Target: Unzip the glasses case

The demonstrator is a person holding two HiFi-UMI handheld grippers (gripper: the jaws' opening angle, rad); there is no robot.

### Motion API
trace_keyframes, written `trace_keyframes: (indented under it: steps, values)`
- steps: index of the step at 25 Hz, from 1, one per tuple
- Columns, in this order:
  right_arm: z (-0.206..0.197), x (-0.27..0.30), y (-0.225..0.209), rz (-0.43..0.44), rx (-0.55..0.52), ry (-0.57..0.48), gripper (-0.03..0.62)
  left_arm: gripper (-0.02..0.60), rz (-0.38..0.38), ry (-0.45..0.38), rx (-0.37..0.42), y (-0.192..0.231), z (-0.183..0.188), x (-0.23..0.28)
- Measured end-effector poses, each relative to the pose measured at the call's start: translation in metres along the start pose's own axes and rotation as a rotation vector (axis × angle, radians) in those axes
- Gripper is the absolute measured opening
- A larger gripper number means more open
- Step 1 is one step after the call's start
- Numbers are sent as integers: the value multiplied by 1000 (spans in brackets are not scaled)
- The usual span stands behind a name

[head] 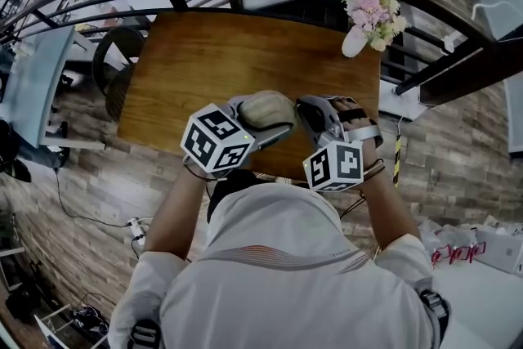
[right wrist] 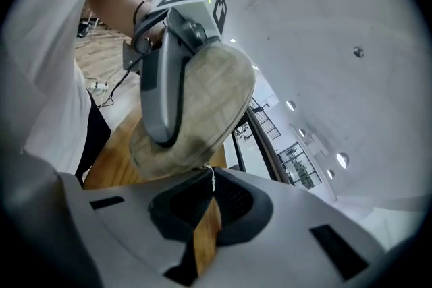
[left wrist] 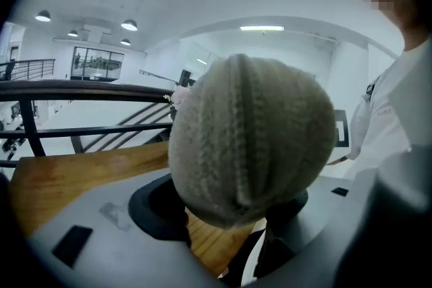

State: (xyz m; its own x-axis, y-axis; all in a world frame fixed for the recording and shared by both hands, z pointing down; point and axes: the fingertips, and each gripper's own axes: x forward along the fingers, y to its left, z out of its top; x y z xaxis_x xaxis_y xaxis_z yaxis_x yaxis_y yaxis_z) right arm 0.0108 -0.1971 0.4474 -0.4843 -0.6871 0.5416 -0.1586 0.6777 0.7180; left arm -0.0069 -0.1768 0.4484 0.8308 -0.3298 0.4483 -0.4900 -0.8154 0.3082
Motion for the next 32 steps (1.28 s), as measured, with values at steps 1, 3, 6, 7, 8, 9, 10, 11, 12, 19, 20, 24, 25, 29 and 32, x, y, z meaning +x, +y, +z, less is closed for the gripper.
trace_keyframes:
  steps: [1, 3, 6, 7, 8, 9, 10, 11, 12, 19, 20, 24, 25, 29, 32]
  values:
    - [4, -2, -1, -6, -16, -11, 51, 282, -1, 34, 12, -1, -6, 3]
    - [10, -6, -6, -20, -51, -34, 51, 282, -2, 95, 31, -4, -18, 11]
    - [19, -14, -9, -36, -102, -55, 52, 282, -8, 179, 50, -9, -38, 22]
    - [22, -16, -9, -41, -120, -59, 52, 282, -11, 205, 58, -10, -44, 25]
    - [24, -17, -8, -45, -140, -60, 52, 282, -13, 228, 67, -11, -49, 27]
    - [25, -18, -7, -47, -160, -59, 52, 282, -11, 248, 78, -11, -53, 28]
    - [26, -19, -7, -47, -180, -56, 52, 282, -5, 270, 93, -10, -56, 29]
    - [27, -19, -5, -46, -200, -52, 52, 282, 4, 295, 111, -8, -59, 29]
    - [28, -19, -3, -43, -222, -47, 52, 282, 15, 325, 131, -7, -62, 28]
    - [32, -20, 17, -2, -419, -29, 52, 282, 57, 549, 254, -2, -95, 31]
    - [32, -20, 21, 8, -442, -31, 52, 282, 59, 585, 266, -1, -101, 32]
    - [37, -17, 33, 34, -478, -45, 52, 282, 66, 649, 302, 2, -115, 36]
    - [37, -15, 35, 36, -480, -48, 52, 282, 69, 653, 308, 3, -116, 37]
    - [37, -12, 44, 47, -488, -53, 54, 284, 47, 696, 319, 1, -129, 41]
    - [39, -12, 43, 45, -455, -55, 54, 284, 64, 616, 341, 4, -125, 43]
